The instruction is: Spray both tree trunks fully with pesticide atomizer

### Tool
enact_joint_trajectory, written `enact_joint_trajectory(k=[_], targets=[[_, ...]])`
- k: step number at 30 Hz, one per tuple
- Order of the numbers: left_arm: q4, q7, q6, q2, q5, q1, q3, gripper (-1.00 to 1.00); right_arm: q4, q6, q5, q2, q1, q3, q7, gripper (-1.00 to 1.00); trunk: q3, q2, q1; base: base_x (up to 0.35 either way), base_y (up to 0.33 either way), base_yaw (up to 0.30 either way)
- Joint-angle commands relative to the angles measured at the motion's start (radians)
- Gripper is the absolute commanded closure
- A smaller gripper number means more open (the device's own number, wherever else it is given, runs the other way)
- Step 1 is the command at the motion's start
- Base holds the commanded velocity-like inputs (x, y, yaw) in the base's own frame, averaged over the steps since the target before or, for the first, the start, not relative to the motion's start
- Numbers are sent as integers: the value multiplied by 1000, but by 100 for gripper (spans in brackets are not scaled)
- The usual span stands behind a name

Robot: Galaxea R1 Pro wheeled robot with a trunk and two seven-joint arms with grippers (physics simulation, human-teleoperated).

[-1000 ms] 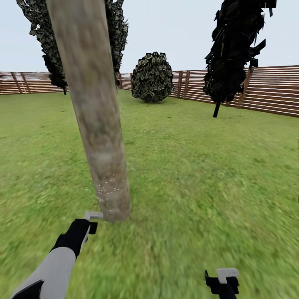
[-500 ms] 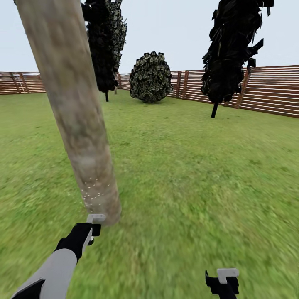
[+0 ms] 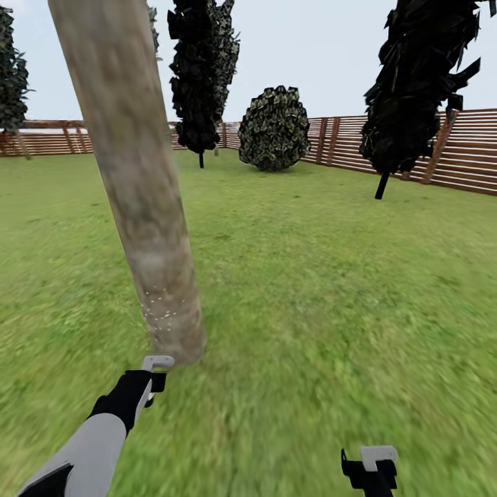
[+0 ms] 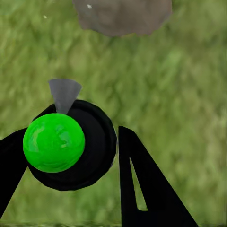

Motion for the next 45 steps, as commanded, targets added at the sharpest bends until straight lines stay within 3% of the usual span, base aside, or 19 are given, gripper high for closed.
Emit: enact_joint_trajectory(k=[1,14,21,25,30,37,40,45], targets=[[-2,2,4,-1,-3,-1,5,100,1,-3,11,0,0,-8,-3,-100,-1,0,0,-112,-273,277],[0,19,7,-4,-4,-1,3,100,1,-3,11,-1,0,-8,-3,-100,-1,0,0,75,-273,75],[0,28,9,8,-2,49,5,100,1,-3,11,0,0,-8,-2,-100,-1,0,0,148,-260,13],[-1,29,6,4,-2,51,38,100,1,-3,11,1,0,-8,-2,-100,-1,0,0,218,-213,204],[-2,133,5,-4,1,51,38,100,2,-3,11,1,0,-8,-2,-100,-1,0,0,230,-202,272],[0,140,6,-3,5,51,44,100,2,-3,11,1,0,-8,-2,-100,-1,0,0,200,-213,272],[0,140,6,-6,28,51,43,100,2,-3,11,0,0,-8,-2,-100,-1,0,0,3,-265,137],[0,140,7,-7,34,51,42,100,2,-3,11,1,0,-8,-2,-100,-1,0,0,-65,-271,16]])
